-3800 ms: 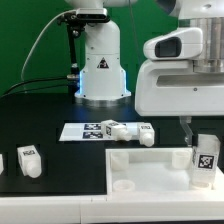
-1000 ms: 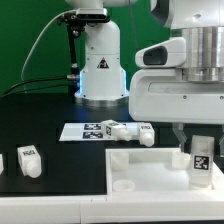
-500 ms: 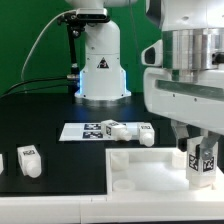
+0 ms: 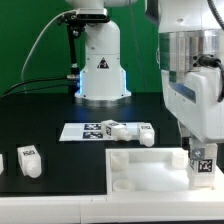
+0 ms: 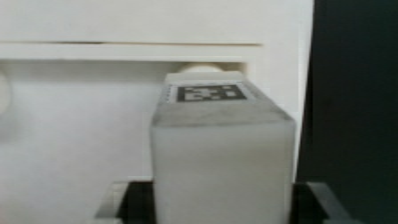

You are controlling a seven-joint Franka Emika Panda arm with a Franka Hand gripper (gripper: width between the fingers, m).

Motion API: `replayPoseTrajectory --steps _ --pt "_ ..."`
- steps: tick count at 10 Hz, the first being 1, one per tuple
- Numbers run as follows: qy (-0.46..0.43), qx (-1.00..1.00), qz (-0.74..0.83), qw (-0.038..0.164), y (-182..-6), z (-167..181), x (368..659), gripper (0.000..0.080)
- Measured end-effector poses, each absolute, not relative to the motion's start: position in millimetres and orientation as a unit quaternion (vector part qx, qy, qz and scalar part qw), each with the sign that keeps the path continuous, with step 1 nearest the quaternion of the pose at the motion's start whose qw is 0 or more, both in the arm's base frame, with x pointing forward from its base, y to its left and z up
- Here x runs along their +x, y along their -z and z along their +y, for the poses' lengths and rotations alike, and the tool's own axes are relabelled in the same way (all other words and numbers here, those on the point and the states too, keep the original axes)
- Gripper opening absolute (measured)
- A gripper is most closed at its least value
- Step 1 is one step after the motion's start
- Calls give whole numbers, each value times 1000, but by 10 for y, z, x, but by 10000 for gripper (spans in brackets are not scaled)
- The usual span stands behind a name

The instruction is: Assemble square table

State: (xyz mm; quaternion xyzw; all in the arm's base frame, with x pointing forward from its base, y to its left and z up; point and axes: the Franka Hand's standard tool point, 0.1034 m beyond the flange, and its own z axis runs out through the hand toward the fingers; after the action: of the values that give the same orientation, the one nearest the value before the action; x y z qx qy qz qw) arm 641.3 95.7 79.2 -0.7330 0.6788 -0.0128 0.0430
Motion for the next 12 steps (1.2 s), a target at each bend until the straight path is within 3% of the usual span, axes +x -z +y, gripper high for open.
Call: replayPoseTrajectory --steps 3,6,9,11,12 --pt "17 -875 482 40 -806 1182 6349 625" --pt "22 -920 390 36 -803 1169 6353 645" --pt "39 -992 117 26 -808 1213 6387 649" --pt "38 -988 145 26 -805 1209 6387 647" --pt "38 -986 161 27 -803 1205 6387 461"
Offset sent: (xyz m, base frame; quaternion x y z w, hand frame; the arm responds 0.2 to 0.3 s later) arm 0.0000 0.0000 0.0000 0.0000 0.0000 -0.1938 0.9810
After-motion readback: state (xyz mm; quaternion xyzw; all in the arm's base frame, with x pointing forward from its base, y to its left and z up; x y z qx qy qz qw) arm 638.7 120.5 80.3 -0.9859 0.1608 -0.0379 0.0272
